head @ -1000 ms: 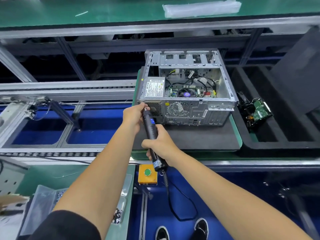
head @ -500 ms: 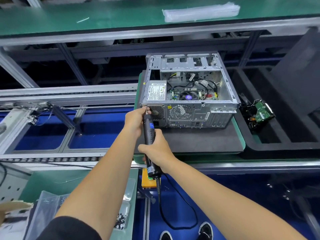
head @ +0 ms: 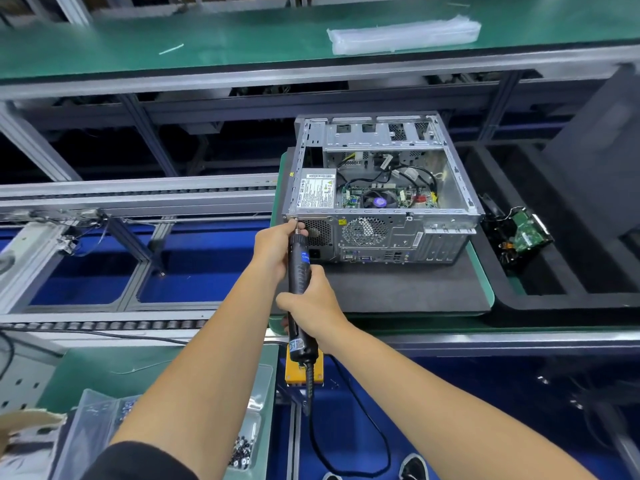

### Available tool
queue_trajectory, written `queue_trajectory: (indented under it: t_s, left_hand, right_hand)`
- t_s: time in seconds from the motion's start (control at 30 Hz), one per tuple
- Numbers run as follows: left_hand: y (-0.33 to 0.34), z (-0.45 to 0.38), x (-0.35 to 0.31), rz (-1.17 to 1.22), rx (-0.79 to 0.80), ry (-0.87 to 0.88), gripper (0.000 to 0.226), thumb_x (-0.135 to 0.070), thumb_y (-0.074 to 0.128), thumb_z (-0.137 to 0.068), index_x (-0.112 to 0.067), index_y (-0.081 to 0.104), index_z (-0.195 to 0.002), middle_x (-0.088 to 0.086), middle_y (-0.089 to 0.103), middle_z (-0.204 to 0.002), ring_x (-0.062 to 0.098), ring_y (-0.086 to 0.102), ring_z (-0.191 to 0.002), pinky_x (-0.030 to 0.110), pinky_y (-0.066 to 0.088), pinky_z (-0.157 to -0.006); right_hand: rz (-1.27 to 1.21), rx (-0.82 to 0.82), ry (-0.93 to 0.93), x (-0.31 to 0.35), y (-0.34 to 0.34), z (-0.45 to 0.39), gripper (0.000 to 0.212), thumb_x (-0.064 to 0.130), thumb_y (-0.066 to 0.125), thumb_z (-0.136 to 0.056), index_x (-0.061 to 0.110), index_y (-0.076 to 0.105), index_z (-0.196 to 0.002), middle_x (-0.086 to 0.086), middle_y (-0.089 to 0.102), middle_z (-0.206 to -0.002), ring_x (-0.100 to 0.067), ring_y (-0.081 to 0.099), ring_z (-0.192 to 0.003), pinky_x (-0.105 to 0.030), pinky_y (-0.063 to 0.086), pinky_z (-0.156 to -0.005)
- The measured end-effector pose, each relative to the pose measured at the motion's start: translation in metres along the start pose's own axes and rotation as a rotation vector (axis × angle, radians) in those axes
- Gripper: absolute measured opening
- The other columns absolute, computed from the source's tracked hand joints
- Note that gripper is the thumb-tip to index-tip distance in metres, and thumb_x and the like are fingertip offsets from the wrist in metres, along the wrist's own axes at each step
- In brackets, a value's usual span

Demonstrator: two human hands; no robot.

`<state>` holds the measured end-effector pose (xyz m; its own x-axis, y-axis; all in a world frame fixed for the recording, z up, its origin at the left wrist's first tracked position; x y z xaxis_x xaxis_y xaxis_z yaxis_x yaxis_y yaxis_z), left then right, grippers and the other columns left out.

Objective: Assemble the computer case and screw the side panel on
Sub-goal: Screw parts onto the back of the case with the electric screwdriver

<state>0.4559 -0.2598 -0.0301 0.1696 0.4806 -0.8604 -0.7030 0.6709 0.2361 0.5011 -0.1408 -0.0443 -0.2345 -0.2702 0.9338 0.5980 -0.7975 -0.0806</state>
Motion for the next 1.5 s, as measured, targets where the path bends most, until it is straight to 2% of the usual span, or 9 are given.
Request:
queue_trajectory:
  t_s: [0.1,0.27,0.43,0.7,0.83,1.0,1.17,1.33,1.5]
  left_hand:
    - [0.001,0.001,0.001,0.036,0.028,-0.022,0.019,-0.018,0.052,-0.096,-0.005,0.064,-0.087,0.007,0.065,-0.079,0.013,0.058,-0.062,0.024,0.047,-0.055]
    - [0.000,0.003,-0.001,0.046,-0.006,-0.014,0.019,-0.016,0.053,-0.095,0.000,0.063,-0.102,0.010,0.065,-0.089,0.013,0.060,-0.065,0.021,0.051,-0.053]
    - [0.001,0.004,-0.004,0.020,-0.028,0.009,0.015,-0.014,0.054,-0.094,-0.002,0.063,-0.092,0.009,0.064,-0.084,0.014,0.058,-0.065,0.024,0.049,-0.058]
    - [0.003,-0.001,-0.001,-0.021,-0.075,0.012,0.013,-0.014,0.058,-0.090,-0.007,0.066,-0.081,0.006,0.066,-0.073,0.016,0.057,-0.064,0.026,0.048,-0.059]
    - [0.003,-0.002,-0.001,0.009,-0.080,0.004,0.014,-0.012,0.058,-0.090,-0.005,0.066,-0.081,0.007,0.066,-0.074,0.015,0.060,-0.063,0.026,0.050,-0.058]
    - [0.000,-0.004,-0.001,-0.003,-0.104,0.003,0.011,-0.012,0.060,-0.089,-0.004,0.067,-0.087,0.008,0.068,-0.083,0.017,0.062,-0.071,0.027,0.051,-0.060]
    - [-0.003,-0.007,-0.003,-0.039,-0.132,0.031,0.016,-0.011,0.063,-0.086,-0.003,0.068,-0.099,0.009,0.067,-0.086,0.017,0.060,-0.068,0.026,0.049,-0.055]
    - [-0.004,-0.009,-0.002,-0.072,-0.134,0.013,0.019,-0.013,0.064,-0.085,-0.003,0.066,-0.102,0.011,0.066,-0.090,0.019,0.059,-0.069,0.030,0.050,-0.063]
    - [-0.004,-0.008,-0.001,-0.076,-0.116,0.008,0.026,-0.013,0.064,-0.085,0.000,0.065,-0.107,0.014,0.066,-0.097,0.021,0.060,-0.073,0.029,0.049,-0.060]
  right_hand:
    - [0.020,-0.008,-0.005,0.001,-0.001,-0.002,0.041,0.016,0.068,-0.070,0.024,0.043,-0.102,-0.003,0.054,-0.089,-0.016,0.055,-0.071,-0.028,0.050,-0.059]
    - [0.025,-0.015,0.010,0.004,-0.001,-0.001,0.044,0.017,0.071,-0.068,0.023,0.044,-0.103,-0.002,0.055,-0.088,-0.014,0.055,-0.068,-0.025,0.047,-0.055]
    - [0.019,-0.018,0.023,0.007,-0.001,0.001,0.044,0.017,0.071,-0.066,0.022,0.045,-0.101,-0.001,0.055,-0.088,-0.014,0.056,-0.068,-0.024,0.047,-0.054]
    - [-0.010,0.025,0.057,0.010,-0.005,0.002,0.047,0.019,0.072,-0.062,0.021,0.045,-0.100,-0.008,0.055,-0.096,-0.027,0.061,-0.079,-0.048,0.060,-0.075]
    - [-0.016,0.015,0.057,0.011,-0.005,0.002,0.045,0.016,0.070,-0.065,0.019,0.045,-0.102,-0.009,0.055,-0.095,-0.026,0.061,-0.079,-0.046,0.059,-0.076]
    - [-0.041,0.014,0.057,0.013,-0.003,0.004,0.040,0.011,0.069,-0.070,0.017,0.046,-0.102,-0.003,0.054,-0.087,-0.017,0.056,-0.069,-0.032,0.053,-0.061]
    - [-0.077,0.017,0.083,0.015,0.000,0.004,0.047,0.015,0.071,-0.062,0.016,0.046,-0.102,-0.009,0.057,-0.094,-0.026,0.062,-0.076,-0.050,0.060,-0.074]
    - [-0.072,0.018,0.080,0.016,-0.003,0.006,0.047,0.015,0.072,-0.063,0.017,0.047,-0.104,-0.011,0.059,-0.098,-0.027,0.063,-0.077,-0.051,0.060,-0.075]
    - [-0.086,0.033,0.096,0.021,-0.004,0.008,0.044,0.013,0.071,-0.066,0.018,0.046,-0.101,-0.013,0.060,-0.099,-0.034,0.066,-0.084,-0.052,0.060,-0.078]
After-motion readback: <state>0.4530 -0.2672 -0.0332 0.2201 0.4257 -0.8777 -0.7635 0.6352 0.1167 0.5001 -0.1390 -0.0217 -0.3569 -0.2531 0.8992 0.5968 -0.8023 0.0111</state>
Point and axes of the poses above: each hand's wrist, its own z-axis away from the middle knuckle, its own y-axis out of the palm, x = y × z, the point moved 2 cm from there along -z, towards the middle knuckle
